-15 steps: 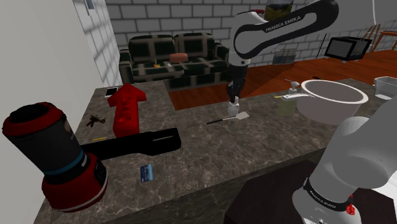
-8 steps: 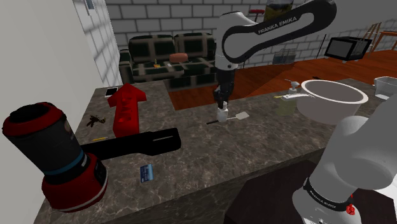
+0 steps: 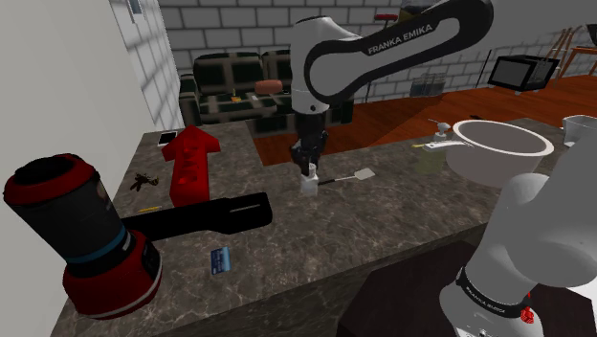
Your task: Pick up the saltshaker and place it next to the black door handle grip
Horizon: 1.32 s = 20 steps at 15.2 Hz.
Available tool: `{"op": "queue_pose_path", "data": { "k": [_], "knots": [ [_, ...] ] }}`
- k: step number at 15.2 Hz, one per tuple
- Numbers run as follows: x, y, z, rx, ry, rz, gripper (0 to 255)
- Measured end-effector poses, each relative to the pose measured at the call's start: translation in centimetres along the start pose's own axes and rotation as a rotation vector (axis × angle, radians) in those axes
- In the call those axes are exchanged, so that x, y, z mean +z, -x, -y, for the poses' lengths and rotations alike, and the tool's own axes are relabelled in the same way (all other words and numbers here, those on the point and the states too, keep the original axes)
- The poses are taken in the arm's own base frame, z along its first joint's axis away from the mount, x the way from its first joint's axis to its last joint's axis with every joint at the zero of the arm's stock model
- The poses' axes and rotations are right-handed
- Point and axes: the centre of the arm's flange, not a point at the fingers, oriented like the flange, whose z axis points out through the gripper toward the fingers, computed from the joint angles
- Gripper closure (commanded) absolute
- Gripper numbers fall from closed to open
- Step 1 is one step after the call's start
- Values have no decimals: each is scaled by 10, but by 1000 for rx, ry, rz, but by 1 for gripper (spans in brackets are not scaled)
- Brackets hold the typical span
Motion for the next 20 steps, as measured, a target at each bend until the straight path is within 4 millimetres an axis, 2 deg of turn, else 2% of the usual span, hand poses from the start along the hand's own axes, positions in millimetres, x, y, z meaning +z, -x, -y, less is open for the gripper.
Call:
{"op": "queue_pose_path", "data": {
  "k": [3, 5, 11, 14, 16, 17, 20],
  "knots": [
    [1, -6, 38, 0, 0, 0, 255],
    [-5, -12, 63, 0, 0, 0, 255],
    [2, -26, 144, 0, 0, 0, 255],
    [-1, -32, 188, 0, -1, 0, 255],
    [0, -36, 208, 0, 0, 0, 255],
    [-1, -41, 226, -1, 0, 0, 255],
    [10, -43, 241, 1, 0, 1, 255]
  ]
}}
